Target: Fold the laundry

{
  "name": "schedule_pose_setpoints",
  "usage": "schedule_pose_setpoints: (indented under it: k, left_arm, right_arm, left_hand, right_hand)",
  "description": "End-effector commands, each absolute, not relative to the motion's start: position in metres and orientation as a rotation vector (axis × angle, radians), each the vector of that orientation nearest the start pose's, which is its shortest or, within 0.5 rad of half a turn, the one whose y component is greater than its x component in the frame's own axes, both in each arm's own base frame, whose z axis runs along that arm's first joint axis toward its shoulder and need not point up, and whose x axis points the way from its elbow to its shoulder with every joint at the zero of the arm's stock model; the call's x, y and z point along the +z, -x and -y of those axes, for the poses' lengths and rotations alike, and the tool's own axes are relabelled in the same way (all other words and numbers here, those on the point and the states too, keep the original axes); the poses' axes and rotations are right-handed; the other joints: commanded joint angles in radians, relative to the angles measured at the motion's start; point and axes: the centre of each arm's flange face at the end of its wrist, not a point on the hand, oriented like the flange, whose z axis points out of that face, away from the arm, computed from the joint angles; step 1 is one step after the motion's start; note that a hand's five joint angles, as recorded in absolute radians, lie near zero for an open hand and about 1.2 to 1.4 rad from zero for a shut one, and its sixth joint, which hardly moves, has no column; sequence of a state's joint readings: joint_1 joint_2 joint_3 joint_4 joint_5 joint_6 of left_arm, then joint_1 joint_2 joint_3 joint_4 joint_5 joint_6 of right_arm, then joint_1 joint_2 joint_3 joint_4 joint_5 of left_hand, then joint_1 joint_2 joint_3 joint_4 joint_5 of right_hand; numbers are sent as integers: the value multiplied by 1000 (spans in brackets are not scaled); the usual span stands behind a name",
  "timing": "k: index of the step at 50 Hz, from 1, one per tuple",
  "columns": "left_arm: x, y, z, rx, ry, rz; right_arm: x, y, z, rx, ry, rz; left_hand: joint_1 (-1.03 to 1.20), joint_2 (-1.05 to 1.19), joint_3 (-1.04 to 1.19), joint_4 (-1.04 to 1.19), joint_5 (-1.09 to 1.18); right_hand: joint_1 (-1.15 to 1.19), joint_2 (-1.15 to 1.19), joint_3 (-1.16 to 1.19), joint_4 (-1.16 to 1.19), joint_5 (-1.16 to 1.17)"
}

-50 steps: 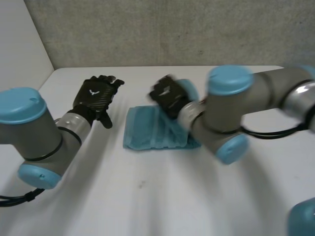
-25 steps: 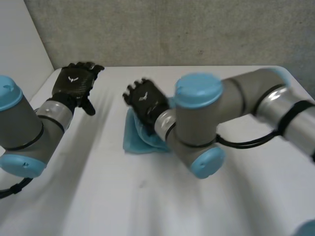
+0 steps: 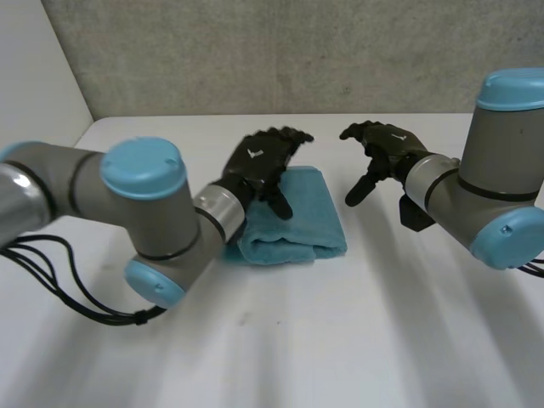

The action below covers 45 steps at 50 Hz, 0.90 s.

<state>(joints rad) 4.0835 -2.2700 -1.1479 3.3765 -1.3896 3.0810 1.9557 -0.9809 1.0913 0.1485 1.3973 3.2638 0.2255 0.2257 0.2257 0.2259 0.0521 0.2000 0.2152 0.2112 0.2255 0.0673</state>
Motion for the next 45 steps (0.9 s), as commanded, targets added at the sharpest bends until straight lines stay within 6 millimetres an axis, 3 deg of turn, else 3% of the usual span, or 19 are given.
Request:
schedule_pose_setpoints:
  k: [1, 8, 10, 13, 18, 26, 33, 38, 45]
  left_arm:
    - [161, 390, 286, 1656, 677, 1858]
    - [154, 380, 307, 1729, 609, 1919]
    - [152, 364, 327, 1759, 574, 1964]
    - [148, 352, 336, 1771, 588, 2015]
    - [136, 345, 333, 1757, 678, 2089]
    - [118, 332, 324, 1703, 762, 2184]
    - [119, 328, 325, 1709, 754, 2192]
    - [127, 311, 341, 1770, 758, 2218]
    - [134, 303, 345, 1808, 789, 2231]
  right_arm:
    - [202, -290, 341, -1552, 434, -2192]
    - [181, -301, 354, -1526, 469, -2198]
    - [168, -308, 360, -1495, 514, -2180]
    - [157, -315, 366, -1463, 546, -2147]
    - [149, -323, 374, -1455, 561, -2109]
    - [140, -346, 367, -1422, 612, -2077]
    - [134, -358, 358, -1384, 641, -2074]
    - [130, -370, 348, -1362, 671, -2059]
    - [118, -376, 344, -1333, 686, -2071]
  left_hand:
    - [50, 49, 49, 49, 49]
    - [64, 64, 64, 64, 63]
    - [67, 67, 67, 67, 66]
    - [67, 67, 67, 67, 66]
    - [64, 64, 64, 64, 63]
    - [64, 64, 64, 64, 63]
    - [61, 61, 61, 61, 60]
    - [61, 61, 61, 61, 60]
    - [58, 58, 58, 58, 57]
  right_hand:
    - [-25, -41, -37, -51, -67]
    - [-25, -41, -37, -51, -67]
    - [-25, -41, -37, -51, -67]
    - [-25, -41, -37, -51, -67]
    - [-25, -41, -37, -51, -67]
    - [-25, -41, -37, -51, -67]
    - [-25, -41, -37, -51, -67]
    - [-25, -41, -37, -51, -67]
    - [-25, -41, -37, -51, -67]
